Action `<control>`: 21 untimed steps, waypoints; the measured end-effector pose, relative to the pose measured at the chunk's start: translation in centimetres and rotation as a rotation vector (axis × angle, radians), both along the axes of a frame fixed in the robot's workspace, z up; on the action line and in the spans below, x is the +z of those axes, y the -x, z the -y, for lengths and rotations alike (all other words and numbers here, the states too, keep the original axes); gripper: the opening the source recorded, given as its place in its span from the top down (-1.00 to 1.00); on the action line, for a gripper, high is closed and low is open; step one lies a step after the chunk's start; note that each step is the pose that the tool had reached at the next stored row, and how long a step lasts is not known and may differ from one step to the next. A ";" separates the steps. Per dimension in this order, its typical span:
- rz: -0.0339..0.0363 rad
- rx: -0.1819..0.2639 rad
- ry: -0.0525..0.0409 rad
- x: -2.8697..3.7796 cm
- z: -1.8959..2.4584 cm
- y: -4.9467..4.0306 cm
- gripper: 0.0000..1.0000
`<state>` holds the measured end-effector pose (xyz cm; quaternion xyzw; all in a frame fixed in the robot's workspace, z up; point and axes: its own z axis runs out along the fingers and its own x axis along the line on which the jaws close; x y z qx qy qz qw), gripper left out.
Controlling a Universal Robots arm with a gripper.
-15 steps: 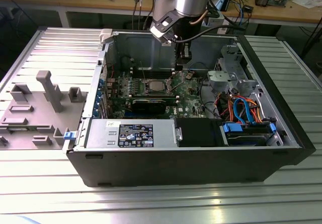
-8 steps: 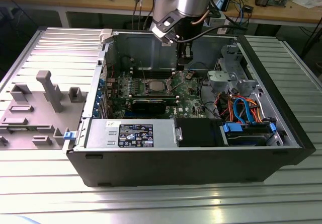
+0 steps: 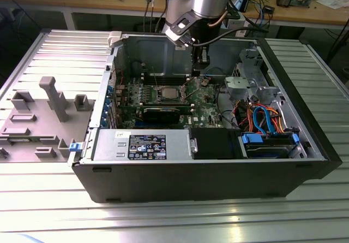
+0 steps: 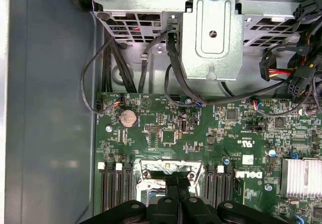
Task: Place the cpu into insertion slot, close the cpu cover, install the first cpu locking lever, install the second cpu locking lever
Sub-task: 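Close the cpu cover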
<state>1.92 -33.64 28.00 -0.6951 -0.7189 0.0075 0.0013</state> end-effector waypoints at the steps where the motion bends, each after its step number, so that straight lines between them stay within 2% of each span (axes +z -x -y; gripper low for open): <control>1: 0.0000 0.000 -0.0001 0.00 0.00 -0.02 0.79; 9: 0.0000 0.000 -0.0001 0.00 0.00 -0.24 0.79; 12: 0.0000 0.000 0.0000 -0.18 0.00 -1.46 0.79; 21: 0.0000 0.000 0.0001 -0.99 0.00 -2.27 0.79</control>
